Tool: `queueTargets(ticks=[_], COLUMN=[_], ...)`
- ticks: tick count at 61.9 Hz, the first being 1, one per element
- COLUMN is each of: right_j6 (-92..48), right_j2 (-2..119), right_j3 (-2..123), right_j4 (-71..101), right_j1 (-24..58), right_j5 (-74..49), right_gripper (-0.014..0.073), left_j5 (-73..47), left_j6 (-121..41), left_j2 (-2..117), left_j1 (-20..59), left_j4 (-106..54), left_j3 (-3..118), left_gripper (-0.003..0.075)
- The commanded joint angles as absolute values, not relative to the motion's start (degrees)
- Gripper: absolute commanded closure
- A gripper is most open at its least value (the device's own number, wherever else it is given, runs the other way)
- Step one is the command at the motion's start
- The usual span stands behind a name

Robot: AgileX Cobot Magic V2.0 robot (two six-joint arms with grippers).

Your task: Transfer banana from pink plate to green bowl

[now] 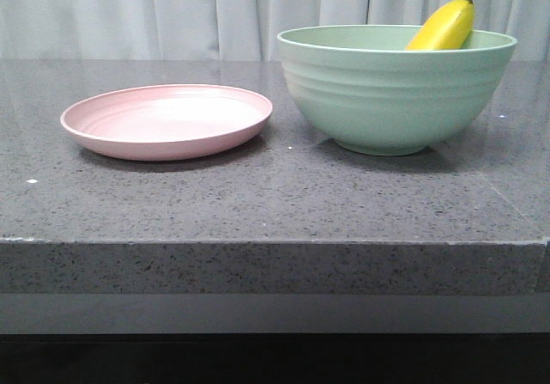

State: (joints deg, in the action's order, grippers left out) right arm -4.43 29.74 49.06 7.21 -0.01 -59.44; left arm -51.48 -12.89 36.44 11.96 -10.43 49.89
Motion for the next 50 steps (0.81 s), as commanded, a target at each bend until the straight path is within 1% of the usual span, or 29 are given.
queueTargets(ticks=[1,4,7,10,14,16,17,25,26,30,33,50], right_j6=[-4.3,-4.3,-4.3,-4.3,-4.3,-4.3,-4.3,-4.3,-4.3,-4.3,-4.3,-4.3], right_j2=[27.1,25.7,24.6,23.8,23.5,23.4,23.4,23.4,23.4,23.4,23.4,23.4], right_j3=[48.1,47.3,46.7,46.5,46.4,46.4,46.4,46.4,46.4,46.4,46.4,46.1], right_j4=[7.6,7.6,7.6,7.6,7.6,7.6,7.6,7.7,7.7,7.7,7.7,7.7], right_j1=[-0.3,-0.3,-0.3,-0.3,-0.3,-0.3,-0.3,-0.3,-0.3,-0.3,-0.3,-0.3], right_j5=[-54.8,-54.6,-54.6,-54.8,-54.8,-54.9,-54.9,-54.9,-55.0,-55.0,-55.0,-57.1], right_gripper=[0.0148,0.0158,0.0182,0.0238,0.0301,0.0360,0.0379,0.0531,0.0562,0.0622,0.0660,0.0662], left_j5=[-46.0,-45.3,-44.8,-44.3,-43.9,-43.8,-43.5,-42.2,-42.0,-40.5,-40.1,-39.5], left_j6=[-12.1,-12.1,-12.1,-12.1,-12.1,-12.1,-12.1,-12.1,-12.1,-12.1,-12.1,-12.1], left_j2=[34.1,33.1,32.4,31.9,31.9,31.9,31.9,31.9,31.9,31.9,31.9,31.9], left_j1=[11.8,11.8,11.8,11.8,11.8,11.8,11.8,11.8,11.8,11.8,11.8,11.8], left_j4=[-11.1,-11.1,-11.1,-11.1,-11.1,-11.1,-11.1,-11.1,-11.1,-11.1,-11.1,-11.2], left_j3=[49.4,48.6,47.9,47.3,46.6,46.5,46.2,44.9,44.8,43.9,43.5,42.8], left_gripper=[0.0156,0.0167,0.0196,0.0251,0.0346,0.0386,0.0417,0.0589,0.0615,0.0695,0.0738,0.0741])
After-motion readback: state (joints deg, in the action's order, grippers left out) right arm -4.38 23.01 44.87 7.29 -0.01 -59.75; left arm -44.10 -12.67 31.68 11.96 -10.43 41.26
